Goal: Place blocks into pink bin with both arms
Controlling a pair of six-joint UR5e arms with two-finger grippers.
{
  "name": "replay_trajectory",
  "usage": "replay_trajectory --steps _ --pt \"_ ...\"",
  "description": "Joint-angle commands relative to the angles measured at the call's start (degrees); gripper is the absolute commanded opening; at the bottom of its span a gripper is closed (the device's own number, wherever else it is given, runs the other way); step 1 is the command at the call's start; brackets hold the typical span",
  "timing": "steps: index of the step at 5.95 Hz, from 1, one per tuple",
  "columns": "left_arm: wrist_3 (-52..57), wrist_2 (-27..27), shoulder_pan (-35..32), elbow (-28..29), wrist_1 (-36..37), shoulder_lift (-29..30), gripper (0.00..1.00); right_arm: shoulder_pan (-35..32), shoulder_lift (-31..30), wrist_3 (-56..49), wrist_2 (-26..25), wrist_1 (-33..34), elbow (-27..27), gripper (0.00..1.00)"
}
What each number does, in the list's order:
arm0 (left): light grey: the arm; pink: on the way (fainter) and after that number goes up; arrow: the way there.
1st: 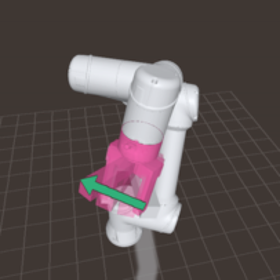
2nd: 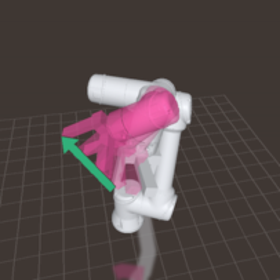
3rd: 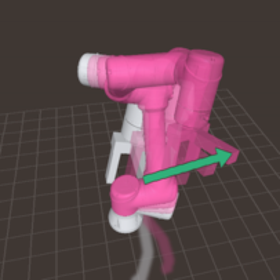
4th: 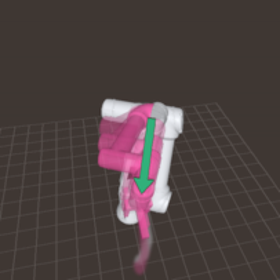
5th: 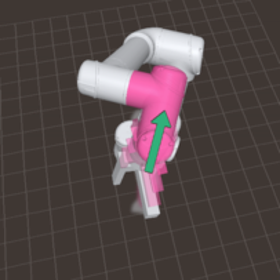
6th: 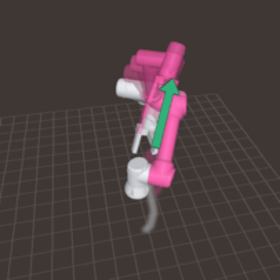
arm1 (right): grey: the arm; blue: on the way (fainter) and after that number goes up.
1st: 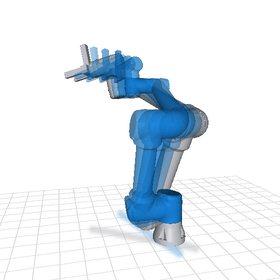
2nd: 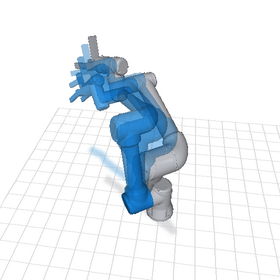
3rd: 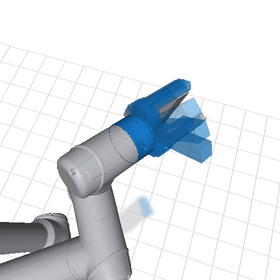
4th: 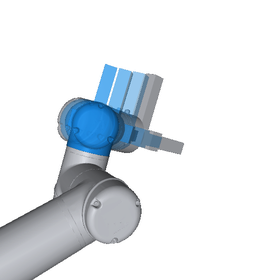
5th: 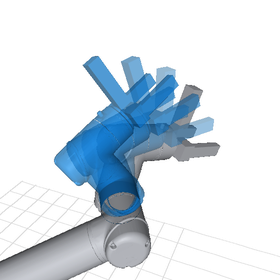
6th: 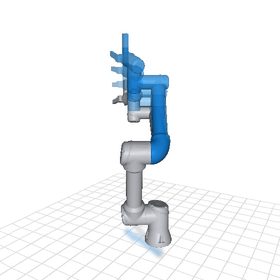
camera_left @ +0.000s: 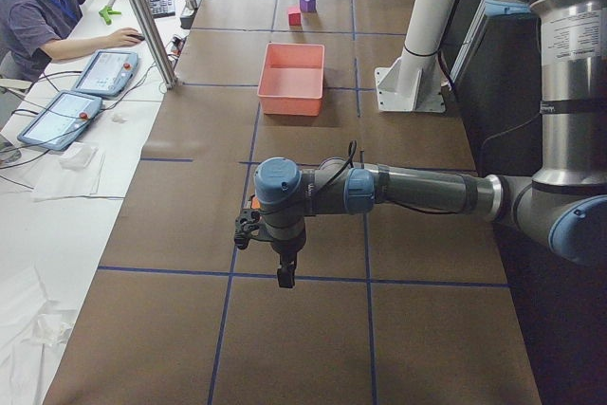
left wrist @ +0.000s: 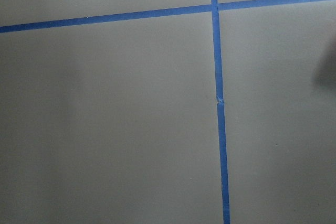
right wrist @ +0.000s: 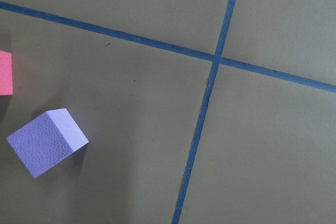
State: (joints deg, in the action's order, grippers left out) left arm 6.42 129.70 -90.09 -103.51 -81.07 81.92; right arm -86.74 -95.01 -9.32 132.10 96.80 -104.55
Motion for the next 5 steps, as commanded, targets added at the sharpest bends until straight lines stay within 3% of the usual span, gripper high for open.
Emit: replay_trajectory --steps 1,3,4,5 --pt "0.0 0.0 0.3 -0.7 0.3 -0.1 1.0 2.5 3.1 -0.8 0.0 -0.5 -0.3 1.0" --pt "0.0 0.0 0.3 -0.8 0.3 -0.1 1.0 13.1 7.4 -0.5 -1.0 -5.1 -0.5 1.0" --pt "0.0 0.0 0.3 -0.8 0.3 -0.1 1.0 19.6 8.9 -0.4 -4.7 -7.7 -0.1 1.0" --pt "0.0 0.0 0.3 -0.8 0.3 -0.1 1.0 22.1 8.7 -0.9 -6.6 -12.5 3.5 1.0"
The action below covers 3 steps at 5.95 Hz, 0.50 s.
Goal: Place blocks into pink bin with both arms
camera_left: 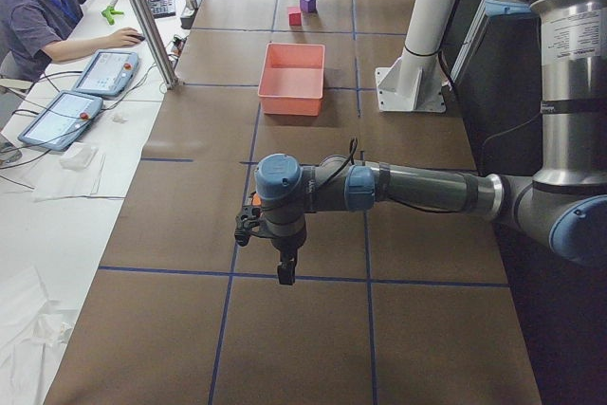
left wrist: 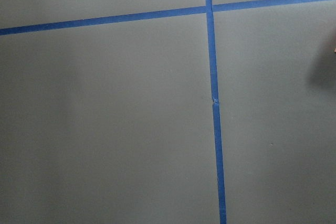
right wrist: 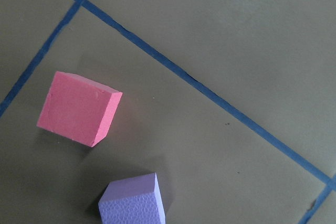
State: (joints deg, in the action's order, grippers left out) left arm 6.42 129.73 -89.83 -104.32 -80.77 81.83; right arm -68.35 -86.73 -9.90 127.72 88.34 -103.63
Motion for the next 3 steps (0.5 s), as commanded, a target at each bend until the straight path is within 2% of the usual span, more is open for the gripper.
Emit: replay_trajectory --steps 1,3 --pt "-0.1 0.1 0.1 0.0 0.0 0.0 1.0 4.8 -0.2 -0.1 -2.0 -9.6 5.9 1.0" --pt "0.0 0.1 0.1 0.0 -0.1 0.0 1.0 6.0 -0.5 0.2 -0.7 -10.2 6.7 1.0"
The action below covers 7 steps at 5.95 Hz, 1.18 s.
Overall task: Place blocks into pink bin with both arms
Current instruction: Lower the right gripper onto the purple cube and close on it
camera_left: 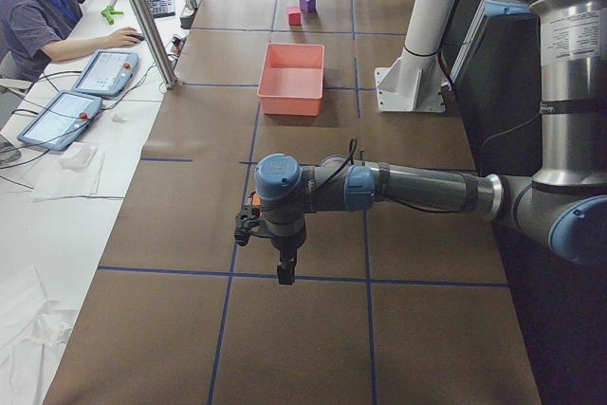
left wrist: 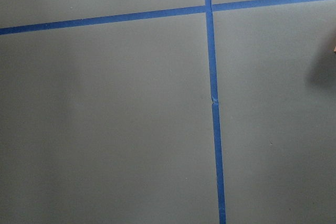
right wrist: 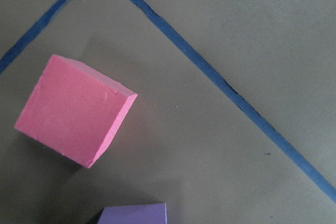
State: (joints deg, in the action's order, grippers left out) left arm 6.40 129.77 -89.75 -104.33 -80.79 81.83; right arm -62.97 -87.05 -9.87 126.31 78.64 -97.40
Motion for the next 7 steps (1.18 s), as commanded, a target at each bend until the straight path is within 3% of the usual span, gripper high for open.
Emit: replay_trajectory --steps 1,4,7 --pt "0.0 0.0 0.1 0.0 0.0 0.0 1.0 1.4 -2.0 0.2 1.4 -0.7 0.2 1.0" --pt "0.0 0.0 0.2 -0.1 0.0 0.0 1.0 3.8 -3.6 0.4 1.7 -0.5 -0.1 1.0" --pt "-0.1 0.0 0.2 0.0 0.0 0.0 1.0 7.5 -3.5 0.3 0.4 -0.4 3.1 0.98"
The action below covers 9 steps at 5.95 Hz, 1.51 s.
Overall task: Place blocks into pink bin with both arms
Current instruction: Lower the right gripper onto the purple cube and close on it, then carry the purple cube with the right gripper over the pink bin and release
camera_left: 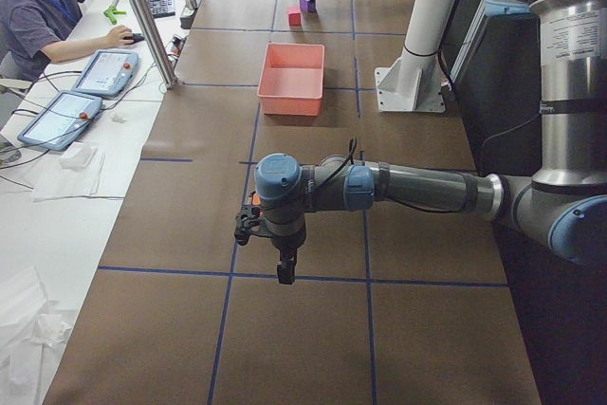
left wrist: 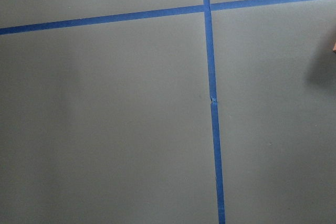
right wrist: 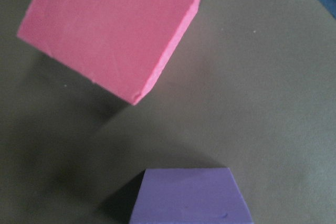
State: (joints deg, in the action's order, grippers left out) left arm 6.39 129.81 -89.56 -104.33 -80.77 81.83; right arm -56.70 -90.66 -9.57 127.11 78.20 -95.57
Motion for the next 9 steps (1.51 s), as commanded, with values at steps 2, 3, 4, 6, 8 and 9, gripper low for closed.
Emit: replay_trajectory --steps 2,3,4,6,8,9 --pt "0.0 0.0 0.0 0.0 0.0 0.0 1.0 1.2 0.2 0.0 -0.5 0.2 1.5 0.68" --pt "0.0 0.0 0.0 0.0 -0.1 0.0 1.0 1.2 0.0 0.0 -0.5 0.3 1.4 0.54" --pt "0.0 0.0 0.0 0.0 -0.1 0.0 1.0 1.0 0.8 0.2 -0.3 0.3 0.7 0.53" --pt "0.0 0.0 0.0 -0.2 -0.1 0.0 1.0 -4.3 4.8 7.2 1.6 2.5 -1.5 0.53" --pt "0.0 0.1 0.0 -0.3 -0.1 0.0 1.0 -6.8 12.7 17.0 2.9 16.8 -8.3 0.53" --pt "-0.1 1.7 0.0 -0.2 -0.1 0.0 1.0 -5.0 18.5 27.0 2.9 18.8 -8.2 0.54"
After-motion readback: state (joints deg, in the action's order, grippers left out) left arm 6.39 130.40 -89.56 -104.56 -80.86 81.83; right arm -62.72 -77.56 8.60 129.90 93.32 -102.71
